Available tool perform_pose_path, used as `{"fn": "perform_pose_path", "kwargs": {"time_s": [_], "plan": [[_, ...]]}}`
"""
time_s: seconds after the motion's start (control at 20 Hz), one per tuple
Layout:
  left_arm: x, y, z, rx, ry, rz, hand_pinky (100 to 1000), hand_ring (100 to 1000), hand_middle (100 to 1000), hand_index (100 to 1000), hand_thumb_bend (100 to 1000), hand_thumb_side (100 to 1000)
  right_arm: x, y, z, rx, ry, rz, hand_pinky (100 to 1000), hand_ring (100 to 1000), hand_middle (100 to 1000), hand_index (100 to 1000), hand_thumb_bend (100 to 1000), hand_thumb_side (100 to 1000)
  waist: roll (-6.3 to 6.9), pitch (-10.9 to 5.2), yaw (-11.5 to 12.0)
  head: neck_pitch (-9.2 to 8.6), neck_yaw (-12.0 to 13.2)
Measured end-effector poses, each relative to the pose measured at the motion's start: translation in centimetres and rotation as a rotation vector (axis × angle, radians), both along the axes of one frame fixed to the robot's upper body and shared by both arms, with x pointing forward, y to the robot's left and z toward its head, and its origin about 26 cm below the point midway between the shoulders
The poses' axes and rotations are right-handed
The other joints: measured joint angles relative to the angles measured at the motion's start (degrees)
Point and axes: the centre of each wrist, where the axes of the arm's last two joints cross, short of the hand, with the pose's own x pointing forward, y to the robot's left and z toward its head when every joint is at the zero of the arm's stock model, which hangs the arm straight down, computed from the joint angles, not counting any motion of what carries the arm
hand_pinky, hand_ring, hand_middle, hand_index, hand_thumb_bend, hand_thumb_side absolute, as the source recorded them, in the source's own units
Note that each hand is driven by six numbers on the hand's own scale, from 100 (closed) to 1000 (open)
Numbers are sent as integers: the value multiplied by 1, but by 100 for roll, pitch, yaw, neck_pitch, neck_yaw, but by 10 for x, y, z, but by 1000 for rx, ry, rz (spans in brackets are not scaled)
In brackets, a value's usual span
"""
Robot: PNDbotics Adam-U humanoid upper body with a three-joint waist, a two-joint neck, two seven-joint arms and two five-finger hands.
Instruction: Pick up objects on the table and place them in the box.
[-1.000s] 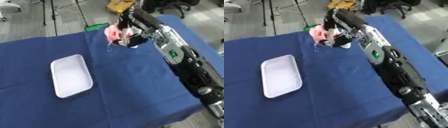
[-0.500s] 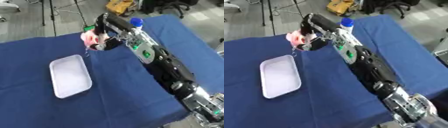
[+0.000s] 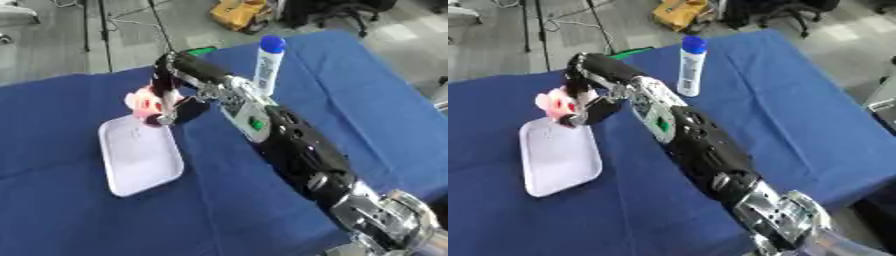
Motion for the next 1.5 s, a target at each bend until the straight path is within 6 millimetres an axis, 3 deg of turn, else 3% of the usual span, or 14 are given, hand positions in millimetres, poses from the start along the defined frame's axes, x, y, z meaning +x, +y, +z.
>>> {"fn": "perform_pose_path", "kwargs": {"time_s": [0.05,0.1,0.15,0.2,0.35,0.4,0.65,0.95,1.0,1.05,1.15,1.5], "plan": [[0,0,0,0,0,-1,780,735,735,786,508,917,-1,3,-1,-14,4,20,566,565,527,510,468,355,0,0,2,0,-3],[0,0,0,0,1,-1,780,735,736,786,508,917,-2,5,-2,-31,11,45,654,665,615,613,397,455,0,0,4,-1,-5],[0,0,0,-1,1,-2,780,735,736,786,508,917,-3,7,-4,-56,21,80,654,665,615,613,397,455,0,0,7,-1,-9],[0,0,0,-1,0,-2,780,735,736,786,508,917,-4,9,-6,-83,37,118,737,778,734,749,363,564,0,0,12,-1,-15],[0,0,0,-1,0,-2,780,735,736,786,508,917,-5,11,-12,-178,99,227,773,816,778,804,371,601,-1,0,16,-3,-19],[0,0,0,-1,0,-2,780,735,736,786,508,918,-5,11,-12,-207,118,255,851,892,887,884,394,641,-1,0,16,-4,-19],[0,0,0,0,1,-3,780,736,736,786,508,918,-6,12,-12,-336,193,325,865,898,902,898,369,650,-1,0,16,-6,-22],[0,-1,0,0,2,-5,779,736,736,785,509,917,-5,8,-6,-343,209,289,859,880,875,890,371,651,-1,0,16,-8,-20],[0,-1,0,0,2,-5,779,736,736,785,508,919,-5,6,-4,-332,195,280,859,879,873,885,323,659,-1,0,16,-8,-18],[0,-1,0,0,2,-5,779,736,736,785,508,917,-5,4,-1,-311,178,265,859,879,873,885,396,635,-1,0,12,-8,-12],[0,-1,0,0,2,-5,779,737,737,785,509,917,-4,-3,6,-245,130,213,855,875,879,876,448,573,-1,0,-5,-10,22],[0,0,0,-1,3,4,779,738,737,785,509,918,-7,-46,21,158,18,-85,859,886,906,880,470,554,-1,0,-84,-13,145]]}}
